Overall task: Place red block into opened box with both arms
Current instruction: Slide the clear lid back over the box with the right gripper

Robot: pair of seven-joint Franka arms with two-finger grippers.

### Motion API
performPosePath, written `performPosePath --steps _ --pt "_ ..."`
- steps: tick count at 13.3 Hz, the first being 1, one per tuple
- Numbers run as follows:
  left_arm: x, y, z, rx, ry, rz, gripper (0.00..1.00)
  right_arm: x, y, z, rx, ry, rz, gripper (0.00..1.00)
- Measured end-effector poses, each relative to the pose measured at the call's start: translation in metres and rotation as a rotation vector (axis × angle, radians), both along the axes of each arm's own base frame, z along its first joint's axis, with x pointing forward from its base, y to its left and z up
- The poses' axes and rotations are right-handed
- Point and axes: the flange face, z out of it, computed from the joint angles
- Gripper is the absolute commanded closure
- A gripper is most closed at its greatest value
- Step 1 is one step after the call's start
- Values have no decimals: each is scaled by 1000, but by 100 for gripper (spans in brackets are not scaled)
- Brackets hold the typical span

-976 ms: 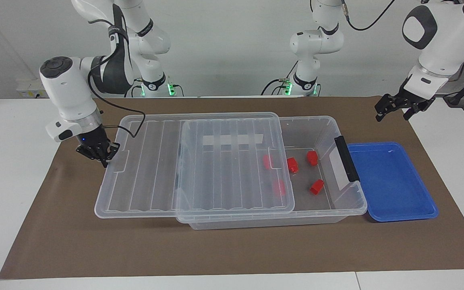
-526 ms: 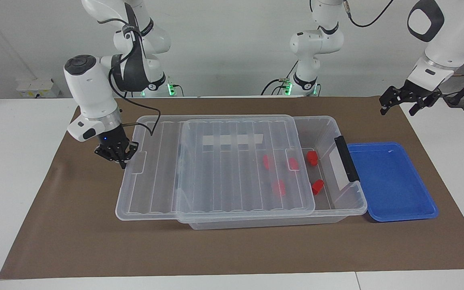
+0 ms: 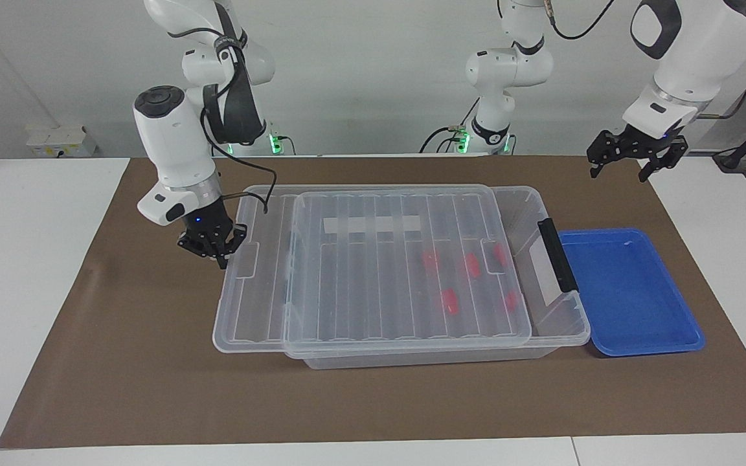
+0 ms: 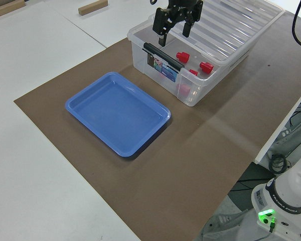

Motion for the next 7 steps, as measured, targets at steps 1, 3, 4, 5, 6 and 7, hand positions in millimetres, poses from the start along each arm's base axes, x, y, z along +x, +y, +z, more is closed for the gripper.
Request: performPosePath --steps 1,3,4,5,6,7 --pt "-2 -3 3 1 -3 -6 0 -1 9 1 1 -7 16 100" --pt "-6 -10 9 1 -11 -18 0 -3 23 1 2 -10 38 100" --pt "-7 -12 11 2 -14 -22 0 -3 26 1 2 -10 42 100" --pt "-8 -13 11 2 -14 -23 0 -4 27 1 2 -11 45 100" --pt "-8 -13 11 2 -14 -23 0 -4 29 2 3 -12 48 100" --pt "-8 -12 11 2 -14 -22 0 -4 32 2 3 -12 53 100"
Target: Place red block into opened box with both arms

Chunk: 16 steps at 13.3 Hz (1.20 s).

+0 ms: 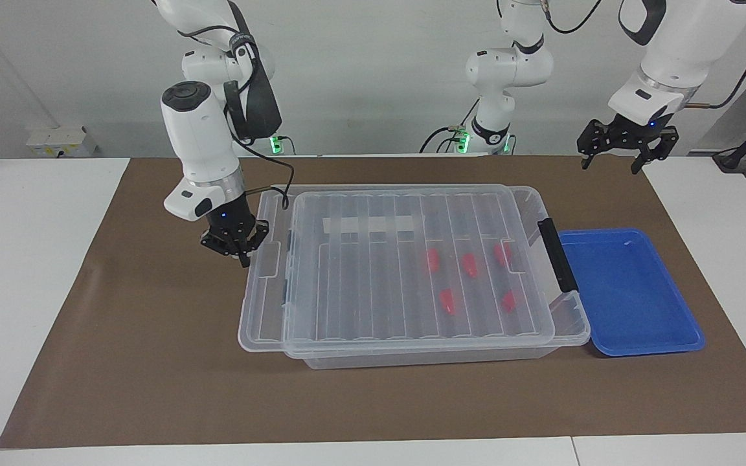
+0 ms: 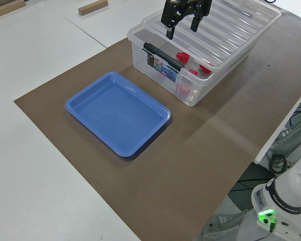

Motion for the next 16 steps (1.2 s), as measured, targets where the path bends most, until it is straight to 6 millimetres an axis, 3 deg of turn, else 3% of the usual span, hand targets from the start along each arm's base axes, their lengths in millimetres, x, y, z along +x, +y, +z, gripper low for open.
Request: performPosePath --steps 5,11,16 --pt "-1 4 -2 0 12 7 0 -6 29 1 0 -1 48 100" --pt "-1 5 -3 0 16 10 0 -7 33 1 1 -1 56 100" --pt "-2 5 -3 0 17 10 0 -12 48 1 1 -2 82 100"
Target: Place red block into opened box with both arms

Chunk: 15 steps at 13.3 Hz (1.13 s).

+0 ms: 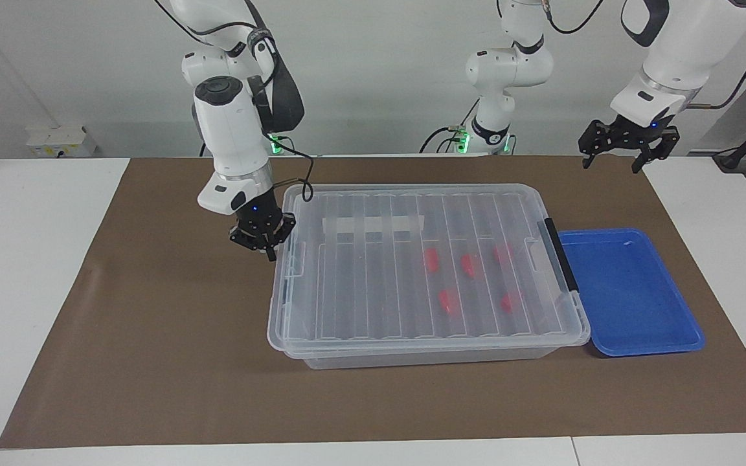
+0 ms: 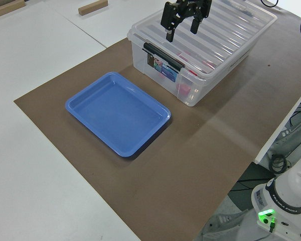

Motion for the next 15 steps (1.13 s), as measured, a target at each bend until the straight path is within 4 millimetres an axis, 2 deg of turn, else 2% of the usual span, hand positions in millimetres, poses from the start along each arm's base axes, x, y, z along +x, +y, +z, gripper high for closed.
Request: performPosePath --steps 4,5,7,8,9,11,12,14,15 --pt "0 0 0 0 0 0 0 0 -5 12 6 -19 -12 100" --pt "0 0 0 0 0 0 0 0 -13 19 7 -20 -30 100" --pt "0 0 0 0 0 0 0 -5 -47 33 -4 22 -95 96" --pt "0 0 0 0 1 1 0 -9 -70 42 -11 47 -135 40" --pt "0 0 0 0 1 1 0 -13 -94 50 -15 65 -175 1" --pt "0 0 0 0 1 1 0 -20 -129 64 -15 75 -240 0" --pt "0 0 0 0 1 1 0 -22 -137 71 -11 74 -268 0" --pt "0 0 0 0 1 1 0 -25 -138 89 -7 104 -321 0" --pt "0 0 0 0 1 1 0 -27 -135 106 -6 121 -350 0"
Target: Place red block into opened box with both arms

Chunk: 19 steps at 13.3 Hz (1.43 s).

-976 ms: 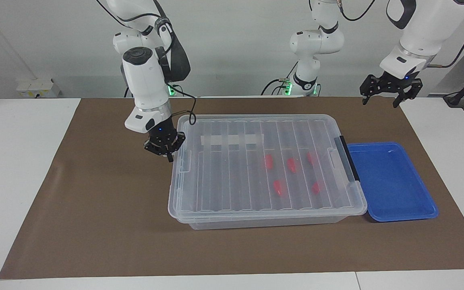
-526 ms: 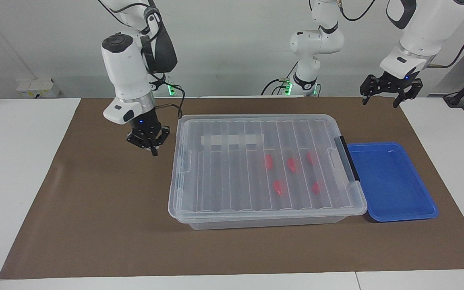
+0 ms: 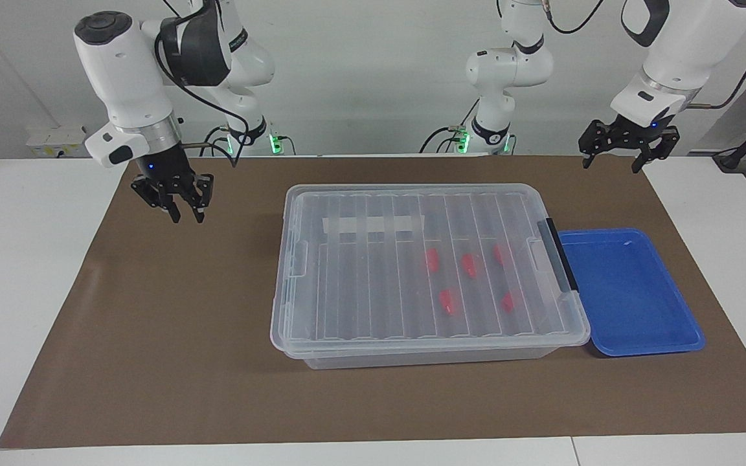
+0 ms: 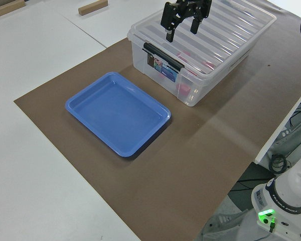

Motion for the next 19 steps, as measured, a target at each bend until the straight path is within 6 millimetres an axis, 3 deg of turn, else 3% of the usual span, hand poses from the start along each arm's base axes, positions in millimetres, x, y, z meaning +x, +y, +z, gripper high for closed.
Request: performPosePath --steps 3,6,19 --pt "0 0 0 0 0 0 0 -4 4 56 0 25 -50 0" --pt "0 0 0 0 0 0 0 1 2 83 -11 50 -54 0" --pt "0 0 0 0 1 1 0 -12 10 77 -12 100 -47 0"
